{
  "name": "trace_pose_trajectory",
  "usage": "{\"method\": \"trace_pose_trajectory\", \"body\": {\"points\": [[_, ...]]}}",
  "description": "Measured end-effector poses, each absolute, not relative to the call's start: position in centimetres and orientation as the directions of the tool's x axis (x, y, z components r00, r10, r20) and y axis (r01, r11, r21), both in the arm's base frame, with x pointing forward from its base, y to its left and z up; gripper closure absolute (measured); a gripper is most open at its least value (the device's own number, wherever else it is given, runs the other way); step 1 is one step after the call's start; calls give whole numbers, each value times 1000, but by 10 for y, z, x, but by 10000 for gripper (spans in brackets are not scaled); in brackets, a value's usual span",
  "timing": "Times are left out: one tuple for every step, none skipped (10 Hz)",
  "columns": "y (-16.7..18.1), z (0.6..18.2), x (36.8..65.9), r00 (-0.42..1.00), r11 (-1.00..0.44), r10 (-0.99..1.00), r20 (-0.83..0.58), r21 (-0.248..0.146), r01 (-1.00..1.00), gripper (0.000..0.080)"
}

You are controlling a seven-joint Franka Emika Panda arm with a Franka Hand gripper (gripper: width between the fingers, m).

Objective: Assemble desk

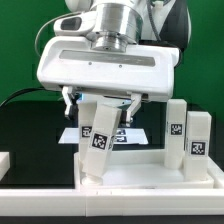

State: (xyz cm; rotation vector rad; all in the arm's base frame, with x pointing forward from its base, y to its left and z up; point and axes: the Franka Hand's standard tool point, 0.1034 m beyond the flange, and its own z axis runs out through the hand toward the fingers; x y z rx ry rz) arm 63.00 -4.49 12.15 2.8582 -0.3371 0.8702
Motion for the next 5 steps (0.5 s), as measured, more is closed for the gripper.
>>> {"method": "trace_pose_trajectory", "body": {"points": [[-45,121,630,808,-966,-173,563,64,-251,151],[-45,121,630,808,-966,-172,563,64,-250,151],[-45,121,630,809,-966,-172,563,64,-250,151],[-45,121,630,809,-966,-172,563,64,-250,151],[-44,122,631,809,-966,-172,562,64,-249,151]]}}
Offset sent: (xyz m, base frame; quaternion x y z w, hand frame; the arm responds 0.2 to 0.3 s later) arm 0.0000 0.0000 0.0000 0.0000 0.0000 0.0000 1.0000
